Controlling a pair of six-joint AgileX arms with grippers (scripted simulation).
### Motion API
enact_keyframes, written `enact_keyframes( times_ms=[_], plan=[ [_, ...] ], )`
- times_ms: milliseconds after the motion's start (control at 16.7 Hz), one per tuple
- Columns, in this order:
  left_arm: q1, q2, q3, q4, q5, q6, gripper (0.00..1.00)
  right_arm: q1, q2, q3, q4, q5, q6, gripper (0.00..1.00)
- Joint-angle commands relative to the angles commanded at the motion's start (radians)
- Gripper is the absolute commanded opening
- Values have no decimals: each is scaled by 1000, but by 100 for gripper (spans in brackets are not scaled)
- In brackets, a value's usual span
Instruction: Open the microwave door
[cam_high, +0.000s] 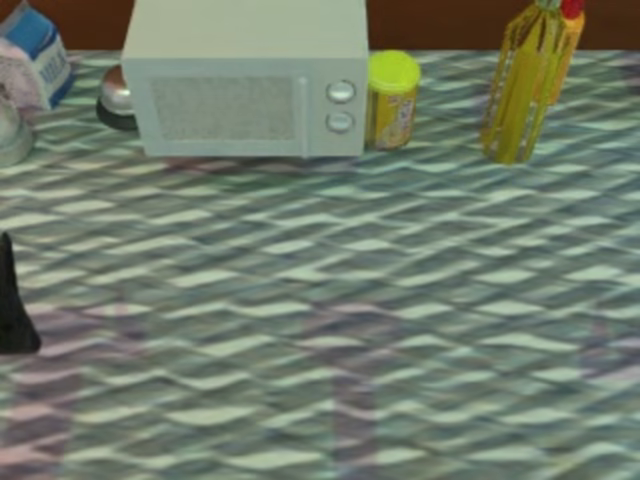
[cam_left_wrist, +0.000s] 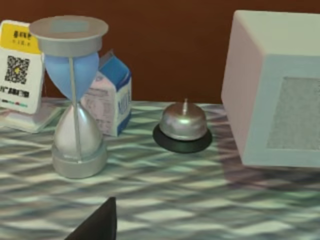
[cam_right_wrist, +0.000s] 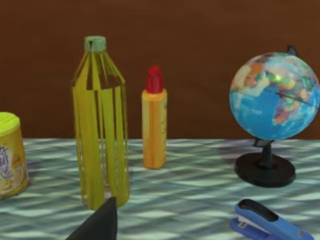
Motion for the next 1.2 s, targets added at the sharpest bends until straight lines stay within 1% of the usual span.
enact_keyframes(
  times_ms=[240,840,1020,1200],
  plan=[
    [-97,344,338,-184,-48,-86,100,0,0,0,0,0,0,100],
    [-376,1396,1442,-675,-179,-353,100,0,0,0,0,0,0,100],
    [-445,1654,1699,-804,-213,-416,100,0,0,0,0,0,0,100],
    [-496,1842,1878,-910,-239,-461,100,0,0,0,0,0,0,100]
  ],
)
